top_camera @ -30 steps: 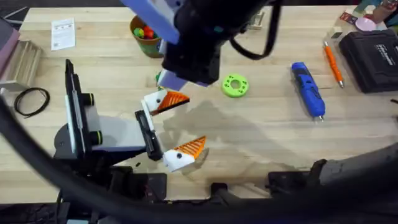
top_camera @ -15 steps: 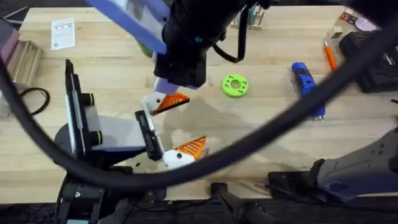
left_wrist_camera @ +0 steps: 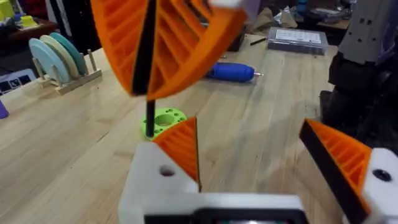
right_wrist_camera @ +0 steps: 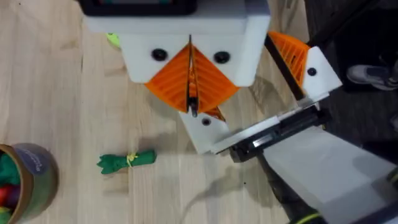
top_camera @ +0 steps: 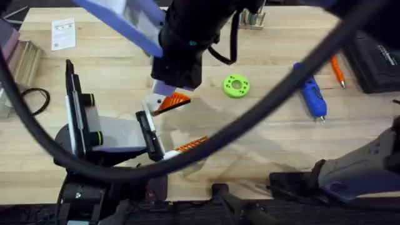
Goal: Pick up the gripper from the table and insert it into the empty holder that is missing its gripper. Then pick up a screw, insert it into the mounting hole, and use the screwdriver to tighten it. Finally, clean up the table by picking up the vegetable and placing it into the bucket.
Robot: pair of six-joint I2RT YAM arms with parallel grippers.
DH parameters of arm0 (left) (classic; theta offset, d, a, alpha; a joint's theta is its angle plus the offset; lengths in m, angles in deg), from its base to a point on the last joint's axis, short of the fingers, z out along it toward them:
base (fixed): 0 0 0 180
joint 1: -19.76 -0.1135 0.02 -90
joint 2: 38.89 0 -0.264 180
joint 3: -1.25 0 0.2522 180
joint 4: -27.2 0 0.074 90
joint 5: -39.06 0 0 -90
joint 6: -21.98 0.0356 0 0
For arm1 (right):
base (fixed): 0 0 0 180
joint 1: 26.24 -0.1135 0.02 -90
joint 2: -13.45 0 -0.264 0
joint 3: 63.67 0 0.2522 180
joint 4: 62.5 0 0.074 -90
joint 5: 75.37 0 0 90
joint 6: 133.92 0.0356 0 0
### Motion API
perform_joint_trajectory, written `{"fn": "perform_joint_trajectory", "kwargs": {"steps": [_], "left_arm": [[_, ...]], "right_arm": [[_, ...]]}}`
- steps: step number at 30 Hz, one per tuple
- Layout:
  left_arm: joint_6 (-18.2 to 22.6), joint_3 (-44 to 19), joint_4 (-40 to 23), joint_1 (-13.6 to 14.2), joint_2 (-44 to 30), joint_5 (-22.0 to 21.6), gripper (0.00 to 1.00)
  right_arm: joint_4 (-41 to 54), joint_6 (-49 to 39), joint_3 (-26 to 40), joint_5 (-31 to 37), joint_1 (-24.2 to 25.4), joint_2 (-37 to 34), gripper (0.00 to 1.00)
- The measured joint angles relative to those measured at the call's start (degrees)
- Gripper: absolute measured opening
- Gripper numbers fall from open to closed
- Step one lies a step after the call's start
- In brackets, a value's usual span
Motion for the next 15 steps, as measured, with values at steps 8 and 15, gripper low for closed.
{"fn": "perform_joint_trajectory", "kwargs": {"steps": [8,15], "left_arm": [[0.0,0.0,0.0,0.0,0.0,0.0,0.986],[0.0,0.0,0.0,0.0,0.0,0.02,0.985]], "right_arm": [[0.54,-0.02,0.0,0.02,-0.06,-1.45,0.006],[1.84,0.0,0.0,0.0,-0.46,-1.45,0.006]]}}
